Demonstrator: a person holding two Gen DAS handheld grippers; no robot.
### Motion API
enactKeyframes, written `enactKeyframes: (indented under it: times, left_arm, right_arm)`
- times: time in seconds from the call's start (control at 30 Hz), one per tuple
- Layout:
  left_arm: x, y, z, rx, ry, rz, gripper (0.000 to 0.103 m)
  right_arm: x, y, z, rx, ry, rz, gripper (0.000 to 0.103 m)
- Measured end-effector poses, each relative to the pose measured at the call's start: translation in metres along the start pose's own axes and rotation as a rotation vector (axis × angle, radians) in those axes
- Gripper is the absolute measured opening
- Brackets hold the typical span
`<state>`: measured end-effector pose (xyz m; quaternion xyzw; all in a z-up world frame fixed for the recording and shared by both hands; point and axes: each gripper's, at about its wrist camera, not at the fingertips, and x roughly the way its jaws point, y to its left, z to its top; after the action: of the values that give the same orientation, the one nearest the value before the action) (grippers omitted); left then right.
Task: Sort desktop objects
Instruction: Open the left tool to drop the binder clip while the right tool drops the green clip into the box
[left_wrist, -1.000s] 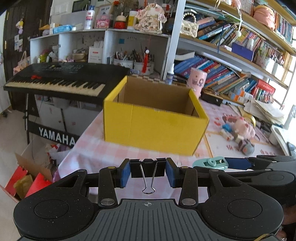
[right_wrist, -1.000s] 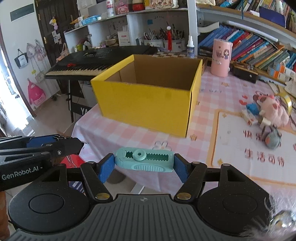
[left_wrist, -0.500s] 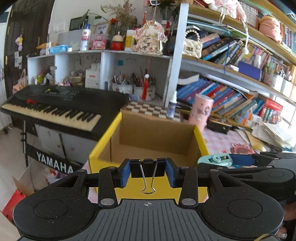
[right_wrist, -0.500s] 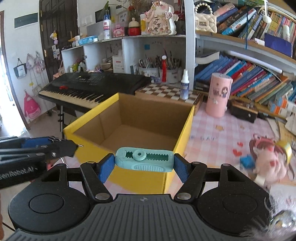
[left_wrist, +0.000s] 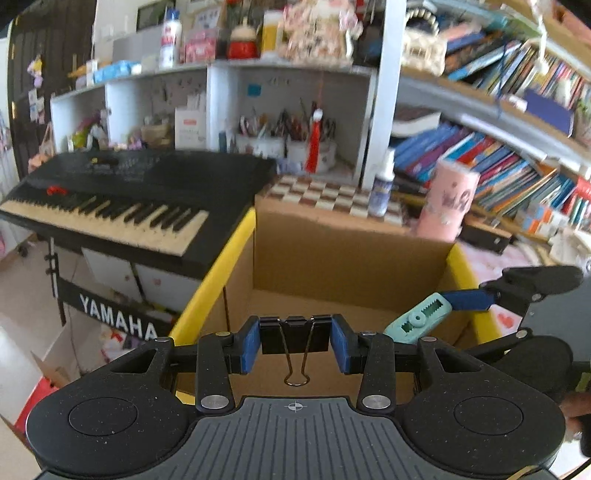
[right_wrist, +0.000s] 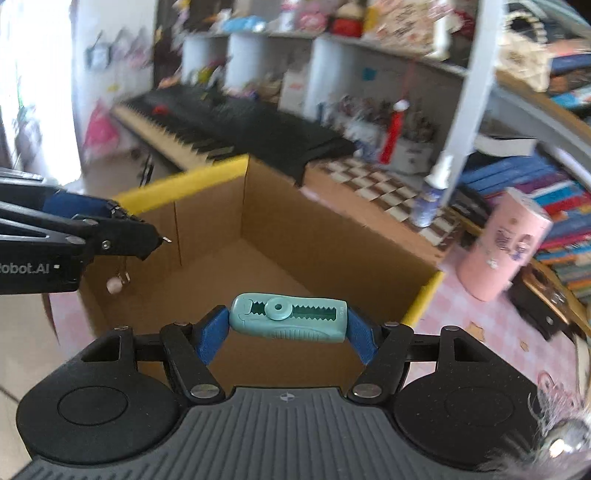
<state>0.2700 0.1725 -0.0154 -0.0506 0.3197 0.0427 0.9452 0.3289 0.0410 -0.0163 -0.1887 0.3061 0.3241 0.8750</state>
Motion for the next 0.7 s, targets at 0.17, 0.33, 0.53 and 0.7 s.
enactKeyframes:
  times: [0.17, 0.33, 0.53, 0.7]
  left_arm:
    - [0.018, -0.003, -0.004, 0.004, 0.068, 0.015, 0.040]
    - [0.022, -0.014, -0.006, 0.005, 0.111, -0.001, 0.040]
    - [0.026, -0.028, -0.007, 0.023, 0.151, -0.027, 0.040]
    - [0.036, -0.036, -0.006, 0.074, 0.181, -0.060, 0.041]
  right_arm:
    - [0.023, -0.002, -0.002, -0.117, 0.073, 0.062, 0.066]
    - [0.032, -0.001, -0.008, -0.290, 0.133, 0.083, 0.066]
    - [0.037, -0.021, -0.017, -0.418, 0.156, 0.111, 0.066]
    - [0.044, -0.035, -0.014, -0.454, 0.167, 0.122, 0.067]
